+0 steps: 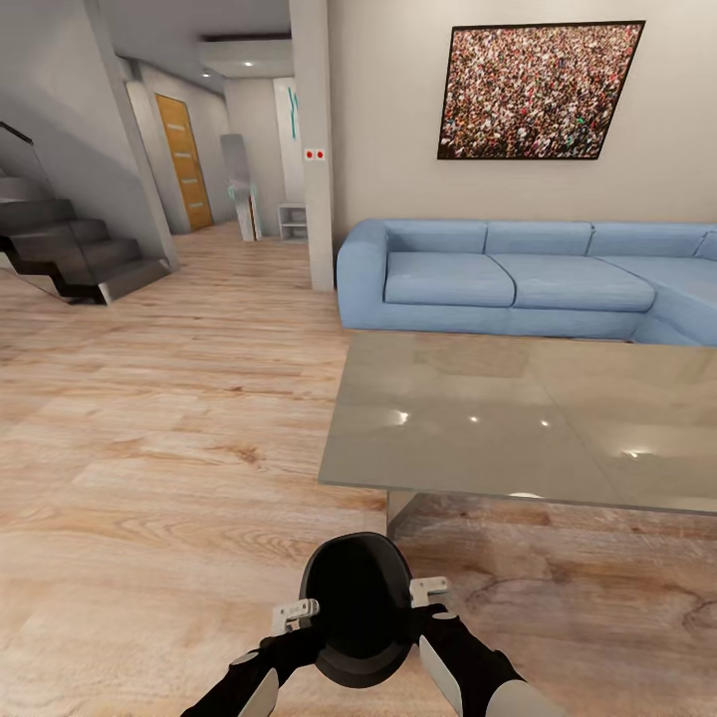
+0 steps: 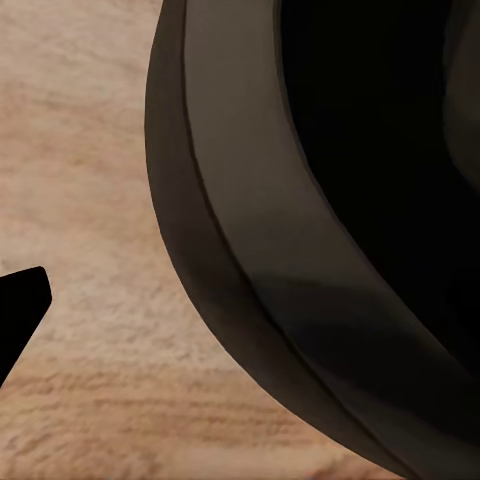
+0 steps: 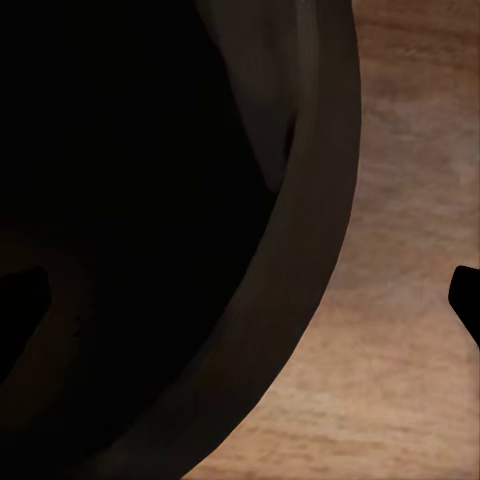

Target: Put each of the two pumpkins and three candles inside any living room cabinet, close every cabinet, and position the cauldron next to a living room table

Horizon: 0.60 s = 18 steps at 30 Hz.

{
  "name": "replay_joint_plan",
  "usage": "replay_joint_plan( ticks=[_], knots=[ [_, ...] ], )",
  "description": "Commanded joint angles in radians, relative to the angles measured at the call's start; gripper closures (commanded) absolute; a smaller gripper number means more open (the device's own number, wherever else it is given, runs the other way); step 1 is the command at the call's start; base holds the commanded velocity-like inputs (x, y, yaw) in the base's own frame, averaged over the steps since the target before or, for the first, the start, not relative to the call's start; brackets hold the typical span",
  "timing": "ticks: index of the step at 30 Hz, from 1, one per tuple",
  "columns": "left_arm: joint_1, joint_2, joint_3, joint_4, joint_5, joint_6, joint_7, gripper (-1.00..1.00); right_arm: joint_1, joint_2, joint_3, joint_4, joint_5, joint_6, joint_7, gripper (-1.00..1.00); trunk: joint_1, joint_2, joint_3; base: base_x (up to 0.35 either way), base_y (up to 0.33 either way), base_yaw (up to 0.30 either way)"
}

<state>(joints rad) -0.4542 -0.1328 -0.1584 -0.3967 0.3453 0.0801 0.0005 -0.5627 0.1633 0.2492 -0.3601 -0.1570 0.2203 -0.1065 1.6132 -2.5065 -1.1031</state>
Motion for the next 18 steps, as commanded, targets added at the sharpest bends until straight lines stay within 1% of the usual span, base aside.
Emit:
replay_joint_plan(
  ticks=[1, 18],
  knots=[
    [0.0, 0.001, -0.004, -0.001, 0.006, 0.004, 0.001, -1.0, 0.0, -0.001, 0.009, -0.002, -0.01, 0.005, -0.008, -1.0, 0.0, 0.0, -0.001, 0.0, 0.0, 0.0],
    [0.0, 0.001, -0.004, -0.001, 0.006, 0.004, 0.001, -1.0, 0.0, -0.001, 0.009, -0.002, -0.011, 0.005, -0.007, -1.0, 0.0, 0.0, -0.001, 0.0, 0.0, 0.0]
  ],
)
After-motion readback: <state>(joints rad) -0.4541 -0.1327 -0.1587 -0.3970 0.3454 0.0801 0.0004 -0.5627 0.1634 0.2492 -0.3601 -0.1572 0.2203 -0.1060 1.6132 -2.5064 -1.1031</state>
